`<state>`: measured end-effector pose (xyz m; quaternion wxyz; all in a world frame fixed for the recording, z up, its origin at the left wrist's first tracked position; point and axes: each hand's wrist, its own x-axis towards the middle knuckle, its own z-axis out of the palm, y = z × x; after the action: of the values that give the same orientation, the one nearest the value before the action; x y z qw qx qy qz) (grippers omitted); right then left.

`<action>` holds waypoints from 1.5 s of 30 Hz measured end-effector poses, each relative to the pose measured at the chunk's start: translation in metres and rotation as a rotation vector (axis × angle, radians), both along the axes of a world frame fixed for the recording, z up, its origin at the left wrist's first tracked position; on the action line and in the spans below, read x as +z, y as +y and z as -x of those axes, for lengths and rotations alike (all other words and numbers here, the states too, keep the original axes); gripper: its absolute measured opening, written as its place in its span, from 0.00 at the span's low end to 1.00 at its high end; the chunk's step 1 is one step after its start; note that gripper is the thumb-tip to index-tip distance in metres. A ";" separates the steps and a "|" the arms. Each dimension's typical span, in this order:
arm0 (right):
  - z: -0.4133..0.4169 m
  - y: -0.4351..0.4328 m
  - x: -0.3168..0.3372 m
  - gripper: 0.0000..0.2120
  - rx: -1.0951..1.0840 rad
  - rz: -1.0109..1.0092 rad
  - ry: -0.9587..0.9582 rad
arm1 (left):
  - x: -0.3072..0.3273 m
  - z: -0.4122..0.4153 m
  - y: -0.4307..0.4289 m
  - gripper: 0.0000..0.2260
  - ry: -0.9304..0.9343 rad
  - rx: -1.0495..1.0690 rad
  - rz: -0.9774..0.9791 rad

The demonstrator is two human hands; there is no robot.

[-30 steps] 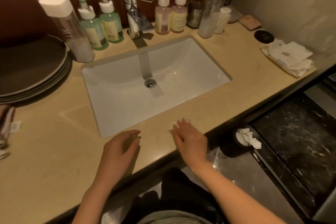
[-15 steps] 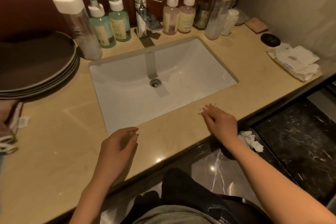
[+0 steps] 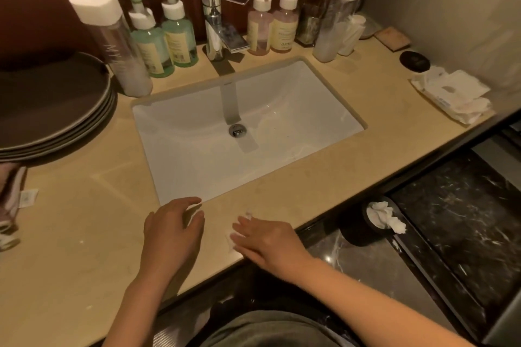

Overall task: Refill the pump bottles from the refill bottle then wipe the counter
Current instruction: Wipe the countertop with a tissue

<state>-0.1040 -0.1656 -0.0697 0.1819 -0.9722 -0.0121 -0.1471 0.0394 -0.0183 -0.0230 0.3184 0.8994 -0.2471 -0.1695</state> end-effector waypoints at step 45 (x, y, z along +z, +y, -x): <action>-0.037 -0.054 0.014 0.10 -0.591 -0.145 0.046 | -0.019 0.000 0.023 0.11 -0.024 0.111 0.074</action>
<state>-0.0668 -0.2201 -0.0554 0.2004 -0.9211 0.2860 -0.1720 0.0390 0.0046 -0.0416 0.3572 0.9013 -0.2067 -0.1315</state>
